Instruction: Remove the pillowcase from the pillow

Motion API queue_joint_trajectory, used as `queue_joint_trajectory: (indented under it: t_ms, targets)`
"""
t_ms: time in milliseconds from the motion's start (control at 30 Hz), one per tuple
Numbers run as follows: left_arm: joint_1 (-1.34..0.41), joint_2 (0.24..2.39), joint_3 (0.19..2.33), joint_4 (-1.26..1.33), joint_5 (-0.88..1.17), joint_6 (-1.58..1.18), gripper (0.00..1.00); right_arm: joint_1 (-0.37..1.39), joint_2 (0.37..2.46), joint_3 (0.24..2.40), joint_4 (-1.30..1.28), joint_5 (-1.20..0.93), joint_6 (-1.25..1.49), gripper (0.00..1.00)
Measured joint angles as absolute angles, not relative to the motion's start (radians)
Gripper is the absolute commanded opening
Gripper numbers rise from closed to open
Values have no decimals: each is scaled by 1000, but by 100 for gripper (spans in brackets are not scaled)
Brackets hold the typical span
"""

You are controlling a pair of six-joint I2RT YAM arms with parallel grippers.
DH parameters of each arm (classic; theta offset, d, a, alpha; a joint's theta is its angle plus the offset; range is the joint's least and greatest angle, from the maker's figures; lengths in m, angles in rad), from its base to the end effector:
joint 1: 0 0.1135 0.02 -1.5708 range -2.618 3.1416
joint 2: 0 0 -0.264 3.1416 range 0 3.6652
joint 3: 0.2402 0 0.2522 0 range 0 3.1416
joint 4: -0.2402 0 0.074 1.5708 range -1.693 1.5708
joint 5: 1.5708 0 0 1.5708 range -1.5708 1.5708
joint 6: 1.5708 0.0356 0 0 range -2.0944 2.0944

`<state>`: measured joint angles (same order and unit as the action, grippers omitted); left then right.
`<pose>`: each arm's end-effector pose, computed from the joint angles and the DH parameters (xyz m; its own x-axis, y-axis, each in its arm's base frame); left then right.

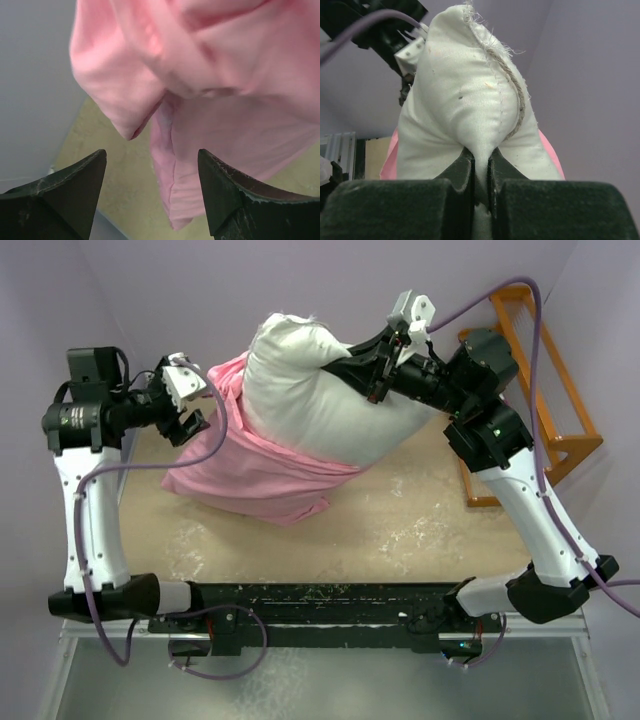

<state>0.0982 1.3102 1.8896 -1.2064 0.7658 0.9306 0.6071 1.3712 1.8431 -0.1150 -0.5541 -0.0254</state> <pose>0.2062 -0.0045 0.4944 0.0425 0.5851 -0.8099 0.7597 0.5075 0.4065 0.1998 0.1616 0.5735 0.3095 0.1887 -0.9320 -0.8825 0.4221 -0.2076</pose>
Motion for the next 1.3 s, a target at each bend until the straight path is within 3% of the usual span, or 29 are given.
queue_joint_trajectory:
  t_ms: [167, 233, 333, 433, 467, 933, 1300]
  targets:
    - [128, 1365, 1772, -1198, 801, 947, 74, 600, 1371, 1839, -97, -606, 5, 0]
    - [131, 1360, 1761, -1197, 842, 953, 68, 599, 1371, 1836, -87, -625, 18, 0]
    - [132, 1336, 1740, -1193, 915, 962, 48, 596, 1369, 1828, -68, -643, 35, 0]
    - [131, 1304, 1710, -1186, 957, 959, 8, 593, 1369, 1826, -61, -647, 46, 0]
    - [132, 1293, 1695, -1179, 963, 963, 0, 593, 1369, 1826, -60, -646, 48, 0]
    - [152, 1158, 1414, -927, 902, 893, 0, 564, 1350, 1787, -1, -597, 118, 0]
    - [282, 1181, 1322, -923, 945, 953, 0, 480, 1300, 1715, 102, -574, 229, 0]
